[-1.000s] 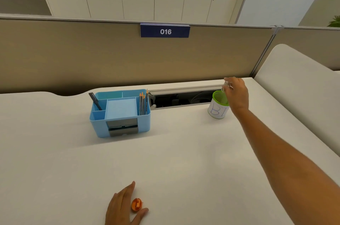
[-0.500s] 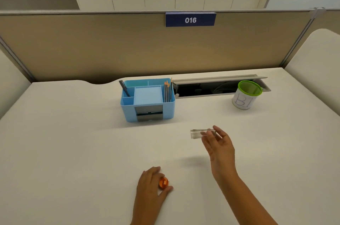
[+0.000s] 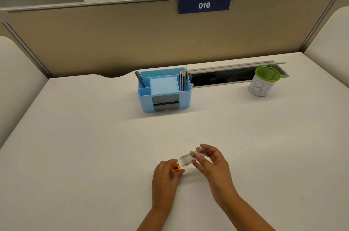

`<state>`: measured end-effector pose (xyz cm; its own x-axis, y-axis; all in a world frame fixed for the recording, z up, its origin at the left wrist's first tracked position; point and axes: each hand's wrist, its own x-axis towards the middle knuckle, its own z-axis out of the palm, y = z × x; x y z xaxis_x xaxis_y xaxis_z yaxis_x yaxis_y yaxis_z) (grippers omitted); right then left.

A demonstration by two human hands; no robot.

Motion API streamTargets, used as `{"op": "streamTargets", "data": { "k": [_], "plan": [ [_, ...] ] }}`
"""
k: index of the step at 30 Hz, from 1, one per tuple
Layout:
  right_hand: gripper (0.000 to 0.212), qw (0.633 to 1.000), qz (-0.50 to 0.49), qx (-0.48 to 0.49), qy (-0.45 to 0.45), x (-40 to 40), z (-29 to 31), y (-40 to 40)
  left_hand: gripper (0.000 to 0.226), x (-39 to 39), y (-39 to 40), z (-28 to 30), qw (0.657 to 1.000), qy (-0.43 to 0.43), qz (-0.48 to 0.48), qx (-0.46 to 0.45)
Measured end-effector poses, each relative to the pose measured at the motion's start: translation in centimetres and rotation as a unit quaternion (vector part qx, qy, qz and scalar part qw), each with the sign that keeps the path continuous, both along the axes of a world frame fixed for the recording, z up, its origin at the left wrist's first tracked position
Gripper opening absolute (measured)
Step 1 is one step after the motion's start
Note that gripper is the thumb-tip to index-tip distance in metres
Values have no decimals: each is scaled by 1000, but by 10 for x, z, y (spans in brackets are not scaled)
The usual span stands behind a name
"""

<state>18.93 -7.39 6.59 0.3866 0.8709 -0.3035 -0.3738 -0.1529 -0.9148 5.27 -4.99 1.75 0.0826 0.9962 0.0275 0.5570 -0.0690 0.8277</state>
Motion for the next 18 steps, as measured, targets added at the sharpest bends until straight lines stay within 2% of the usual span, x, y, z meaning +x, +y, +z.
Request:
{"op": "streamTargets", "data": {
  "k": [5, 11, 13, 16, 18],
  "plan": [
    [25, 996, 18, 43, -69, -7, 12, -11, 29, 0, 3, 10, 999, -31, -16, 3],
    [28, 992, 24, 76, -98, -11, 18, -17, 38, -2, 8, 23, 997, 28, -68, 14],
    [28, 992, 25, 79, -98, -11, 18, -17, 40, -5, 7, 24, 997, 41, -70, -5],
    [28, 990, 32, 66, -117, -9, 16, -16, 43, -9, 8, 29, 996, -11, -61, -57],
    [28, 990, 46, 58, -119, -7, 15, -15, 49, -12, 11, 34, 992, -17, -90, -84]
  ]
}}
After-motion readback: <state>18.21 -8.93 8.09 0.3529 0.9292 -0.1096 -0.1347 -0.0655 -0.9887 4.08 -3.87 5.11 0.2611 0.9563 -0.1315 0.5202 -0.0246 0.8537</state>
